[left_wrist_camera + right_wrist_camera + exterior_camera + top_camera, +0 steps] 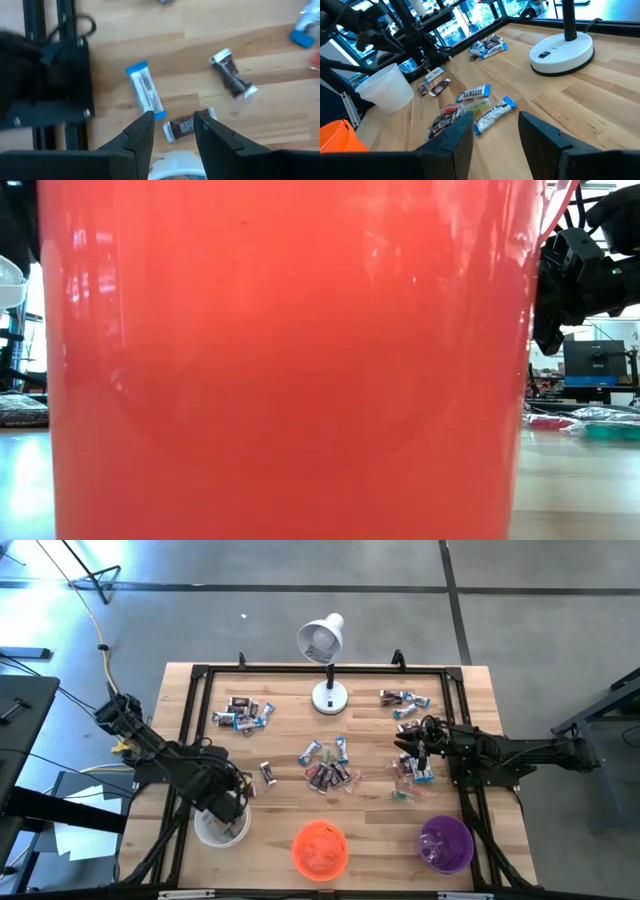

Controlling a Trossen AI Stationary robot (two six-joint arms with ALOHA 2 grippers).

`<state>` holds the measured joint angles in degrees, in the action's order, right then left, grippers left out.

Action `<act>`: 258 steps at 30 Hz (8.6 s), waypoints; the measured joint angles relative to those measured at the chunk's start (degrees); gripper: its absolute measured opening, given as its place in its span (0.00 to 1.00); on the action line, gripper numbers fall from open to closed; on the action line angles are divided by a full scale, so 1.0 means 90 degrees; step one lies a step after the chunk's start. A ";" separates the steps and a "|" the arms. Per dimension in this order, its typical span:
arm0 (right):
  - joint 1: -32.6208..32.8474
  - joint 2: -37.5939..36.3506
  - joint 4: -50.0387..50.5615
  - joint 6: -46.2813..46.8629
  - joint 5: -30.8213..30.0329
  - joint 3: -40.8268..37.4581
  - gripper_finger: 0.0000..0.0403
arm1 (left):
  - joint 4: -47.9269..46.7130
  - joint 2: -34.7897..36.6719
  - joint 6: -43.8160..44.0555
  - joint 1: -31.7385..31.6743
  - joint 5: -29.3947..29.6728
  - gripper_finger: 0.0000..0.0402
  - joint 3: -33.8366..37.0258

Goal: Organize candy in baskets
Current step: Put the white chocolate bar into the orange bucket

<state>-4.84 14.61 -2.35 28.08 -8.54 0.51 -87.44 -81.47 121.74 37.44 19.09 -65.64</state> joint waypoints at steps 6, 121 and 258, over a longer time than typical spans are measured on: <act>0.0002 0.0000 0.0000 -0.0002 -0.0002 -0.0001 0.38 | 0.0628 -0.0002 -0.0153 -0.0330 -0.1119 0.32 0.0051; 0.0001 -0.0002 -0.0001 -0.0001 -0.0019 0.0000 0.38 | 0.3707 -0.0029 -0.2070 -0.2570 -0.1780 0.10 0.3384; 0.0001 0.0000 0.0000 0.0000 -0.0008 -0.0001 0.38 | 0.4980 -0.0610 -1.3385 -0.8074 -0.1548 0.38 0.2426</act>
<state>-4.83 14.61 -2.35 28.08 -8.61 0.50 -42.61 -86.96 1.28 -35.23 5.15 -43.81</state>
